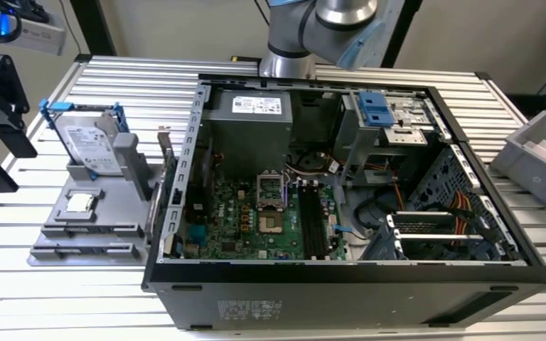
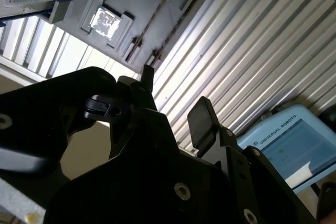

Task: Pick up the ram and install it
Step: 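Pick up the ram and move it above insertion slot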

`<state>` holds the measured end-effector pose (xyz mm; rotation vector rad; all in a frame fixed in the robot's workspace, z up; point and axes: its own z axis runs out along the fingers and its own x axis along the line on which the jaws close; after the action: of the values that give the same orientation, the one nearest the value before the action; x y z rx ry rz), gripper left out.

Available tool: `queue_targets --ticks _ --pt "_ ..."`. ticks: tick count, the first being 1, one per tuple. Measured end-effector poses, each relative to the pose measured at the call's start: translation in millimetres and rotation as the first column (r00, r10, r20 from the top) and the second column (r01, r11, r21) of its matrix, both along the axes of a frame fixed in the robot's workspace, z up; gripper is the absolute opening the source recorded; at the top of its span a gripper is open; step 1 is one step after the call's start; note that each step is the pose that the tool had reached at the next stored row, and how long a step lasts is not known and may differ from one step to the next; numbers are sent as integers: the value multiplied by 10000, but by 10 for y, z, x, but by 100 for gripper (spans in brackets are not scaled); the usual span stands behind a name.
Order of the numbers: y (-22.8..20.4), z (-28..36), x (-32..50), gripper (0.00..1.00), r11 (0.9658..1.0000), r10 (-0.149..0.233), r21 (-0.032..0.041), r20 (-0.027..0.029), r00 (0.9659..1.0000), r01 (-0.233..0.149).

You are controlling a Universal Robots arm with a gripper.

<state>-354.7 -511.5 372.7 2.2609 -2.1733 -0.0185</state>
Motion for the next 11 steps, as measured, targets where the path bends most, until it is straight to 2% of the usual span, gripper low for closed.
queue_targets --ticks 11 --pt "0 -49 0 100 10000 -11 -1 -1 10000 11"
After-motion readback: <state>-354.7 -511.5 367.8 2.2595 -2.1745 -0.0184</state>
